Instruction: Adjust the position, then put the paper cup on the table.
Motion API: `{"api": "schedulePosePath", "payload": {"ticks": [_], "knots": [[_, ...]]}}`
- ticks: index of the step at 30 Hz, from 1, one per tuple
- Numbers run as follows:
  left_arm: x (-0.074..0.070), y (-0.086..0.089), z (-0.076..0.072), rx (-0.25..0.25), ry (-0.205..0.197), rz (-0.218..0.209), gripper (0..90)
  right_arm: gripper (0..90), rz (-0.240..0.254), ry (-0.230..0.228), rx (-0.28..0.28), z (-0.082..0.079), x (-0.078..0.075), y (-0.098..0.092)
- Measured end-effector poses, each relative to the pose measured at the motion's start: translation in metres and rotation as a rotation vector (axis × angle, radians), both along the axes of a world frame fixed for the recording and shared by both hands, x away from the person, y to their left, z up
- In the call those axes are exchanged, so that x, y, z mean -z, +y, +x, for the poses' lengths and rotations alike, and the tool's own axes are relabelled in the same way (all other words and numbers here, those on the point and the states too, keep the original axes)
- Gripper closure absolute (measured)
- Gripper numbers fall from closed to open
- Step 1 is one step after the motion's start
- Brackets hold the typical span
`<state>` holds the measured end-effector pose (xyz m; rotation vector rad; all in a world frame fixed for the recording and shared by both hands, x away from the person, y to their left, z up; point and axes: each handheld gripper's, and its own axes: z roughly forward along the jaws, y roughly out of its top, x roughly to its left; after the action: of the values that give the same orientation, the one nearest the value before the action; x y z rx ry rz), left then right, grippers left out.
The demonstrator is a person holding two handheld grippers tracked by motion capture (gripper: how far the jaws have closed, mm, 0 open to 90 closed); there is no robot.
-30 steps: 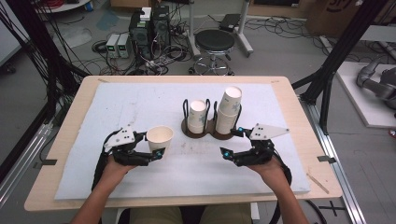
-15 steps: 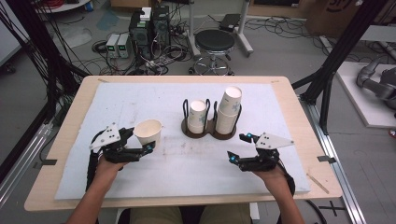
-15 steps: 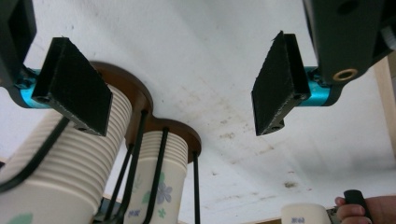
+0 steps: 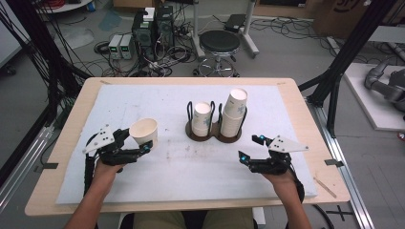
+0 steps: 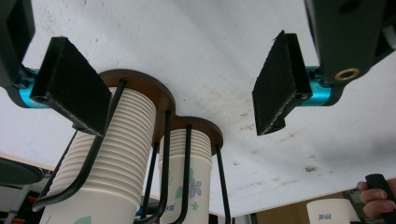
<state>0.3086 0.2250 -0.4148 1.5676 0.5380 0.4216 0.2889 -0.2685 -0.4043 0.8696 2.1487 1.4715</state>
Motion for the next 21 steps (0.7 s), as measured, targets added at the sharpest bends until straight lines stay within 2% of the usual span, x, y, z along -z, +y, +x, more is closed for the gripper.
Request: {"api": "schedulePosePath", "payload": {"ticks": [12, 20, 21], "knots": [[0.001, 0.005, 0.003, -0.026, -0.004, -0.004, 33.2, 20.4, -0.013, -0.006, 0.001, -0.001, 0.001, 0.0], [0.008, 0.012, 0.015, -0.097, 0.035, -0.039, 33.5, 20.5, -0.01, -0.005, 0.007, -0.003, 0.0, -0.002], [0.01, 0.013, 0.018, -0.103, 0.044, -0.033, 33.5, 20.5, -0.011, -0.004, 0.007, -0.004, 0.0, -0.002]]}}
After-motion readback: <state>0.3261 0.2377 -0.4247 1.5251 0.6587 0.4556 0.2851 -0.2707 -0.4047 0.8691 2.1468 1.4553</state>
